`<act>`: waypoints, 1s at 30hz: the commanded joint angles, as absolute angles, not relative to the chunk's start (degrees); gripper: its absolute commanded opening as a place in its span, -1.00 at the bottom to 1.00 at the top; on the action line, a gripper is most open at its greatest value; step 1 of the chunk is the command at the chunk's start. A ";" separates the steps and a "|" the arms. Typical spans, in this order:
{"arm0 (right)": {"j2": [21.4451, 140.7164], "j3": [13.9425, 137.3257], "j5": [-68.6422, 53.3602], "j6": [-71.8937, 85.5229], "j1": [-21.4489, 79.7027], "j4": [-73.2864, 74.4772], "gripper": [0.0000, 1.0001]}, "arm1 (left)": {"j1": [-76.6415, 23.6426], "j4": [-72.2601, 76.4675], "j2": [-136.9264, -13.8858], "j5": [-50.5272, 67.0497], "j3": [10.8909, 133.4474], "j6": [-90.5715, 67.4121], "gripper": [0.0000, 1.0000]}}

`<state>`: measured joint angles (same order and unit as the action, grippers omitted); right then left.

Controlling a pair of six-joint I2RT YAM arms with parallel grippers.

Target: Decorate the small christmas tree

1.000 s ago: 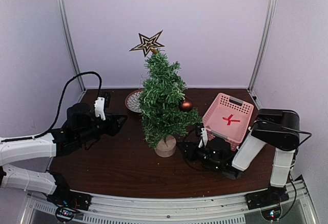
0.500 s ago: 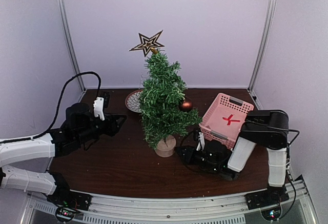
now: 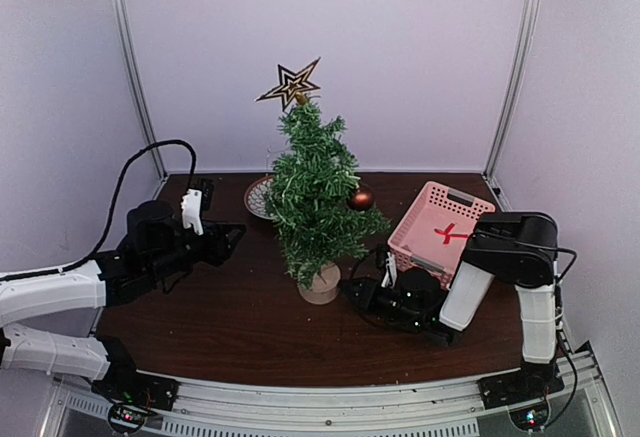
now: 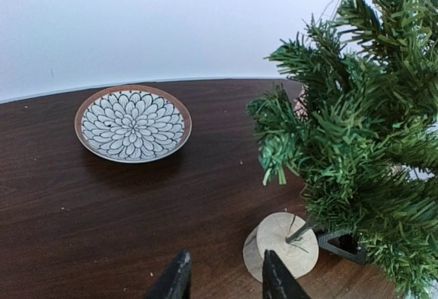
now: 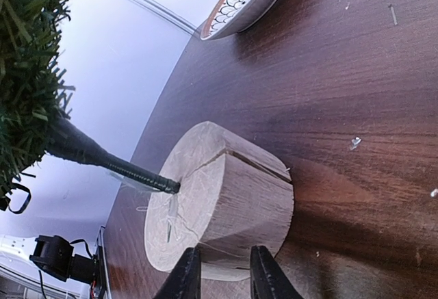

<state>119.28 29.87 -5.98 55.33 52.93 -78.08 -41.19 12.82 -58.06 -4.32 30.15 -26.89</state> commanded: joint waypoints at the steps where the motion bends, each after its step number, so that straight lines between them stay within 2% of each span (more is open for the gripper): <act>1: 120.29 31.45 -7.03 55.94 51.76 -79.27 -0.44 | -40.48 13.88 -57.20 -5.12 30.25 -26.09 -0.28; 30: 125.86 49.83 -15.89 57.20 49.76 -70.13 -0.49 | -35.96 11.91 -52.80 -3.39 25.96 -30.06 -0.27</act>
<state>125.38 46.74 -13.15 57.06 49.89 -71.64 -37.52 11.79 -54.22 -4.34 26.96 -28.25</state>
